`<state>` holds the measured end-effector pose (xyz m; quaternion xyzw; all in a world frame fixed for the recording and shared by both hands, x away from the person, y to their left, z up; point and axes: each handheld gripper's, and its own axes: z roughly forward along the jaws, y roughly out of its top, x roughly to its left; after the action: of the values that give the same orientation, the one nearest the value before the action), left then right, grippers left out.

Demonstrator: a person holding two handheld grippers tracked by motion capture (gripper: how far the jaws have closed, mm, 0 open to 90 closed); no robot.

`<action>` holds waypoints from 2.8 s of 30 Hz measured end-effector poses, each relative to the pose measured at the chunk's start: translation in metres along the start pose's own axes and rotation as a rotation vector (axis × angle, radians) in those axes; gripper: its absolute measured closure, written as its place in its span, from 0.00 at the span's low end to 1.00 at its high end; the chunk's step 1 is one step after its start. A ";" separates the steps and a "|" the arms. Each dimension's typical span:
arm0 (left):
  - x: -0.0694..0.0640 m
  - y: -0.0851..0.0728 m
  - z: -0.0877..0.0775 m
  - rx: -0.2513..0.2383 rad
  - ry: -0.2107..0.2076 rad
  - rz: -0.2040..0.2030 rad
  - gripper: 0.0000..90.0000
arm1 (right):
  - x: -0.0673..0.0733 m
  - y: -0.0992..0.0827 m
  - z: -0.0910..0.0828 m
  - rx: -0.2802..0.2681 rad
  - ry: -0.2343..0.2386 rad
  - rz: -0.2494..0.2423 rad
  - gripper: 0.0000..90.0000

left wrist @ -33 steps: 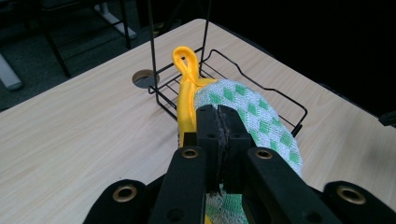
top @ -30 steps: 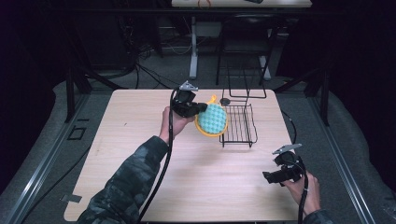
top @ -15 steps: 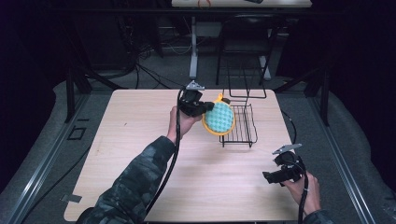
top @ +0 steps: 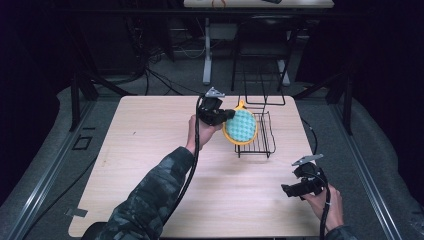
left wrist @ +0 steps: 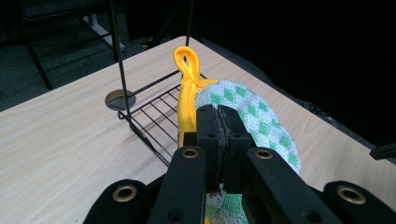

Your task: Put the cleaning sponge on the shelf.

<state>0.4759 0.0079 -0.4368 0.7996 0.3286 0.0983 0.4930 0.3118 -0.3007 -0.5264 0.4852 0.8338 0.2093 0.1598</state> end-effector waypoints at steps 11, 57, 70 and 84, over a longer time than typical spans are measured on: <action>-0.004 -0.001 0.010 -0.013 -0.009 -0.015 0.99 | 0.001 0.000 -0.001 0.001 0.002 -0.001 0.10; -0.006 -0.019 0.054 -0.063 0.031 -0.110 0.99 | 0.001 -0.002 0.000 0.000 0.002 -0.005 0.11; -0.009 -0.031 0.079 -0.022 0.066 -0.132 0.99 | 0.001 -0.003 0.000 0.000 0.007 0.004 0.11; -0.004 -0.043 0.098 0.038 0.105 -0.137 0.99 | 0.001 -0.004 0.000 0.010 0.008 -0.004 0.11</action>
<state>0.5014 -0.0531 -0.5212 0.7782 0.4096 0.0998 0.4654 0.3082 -0.3012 -0.5279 0.4835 0.8364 0.2068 0.1542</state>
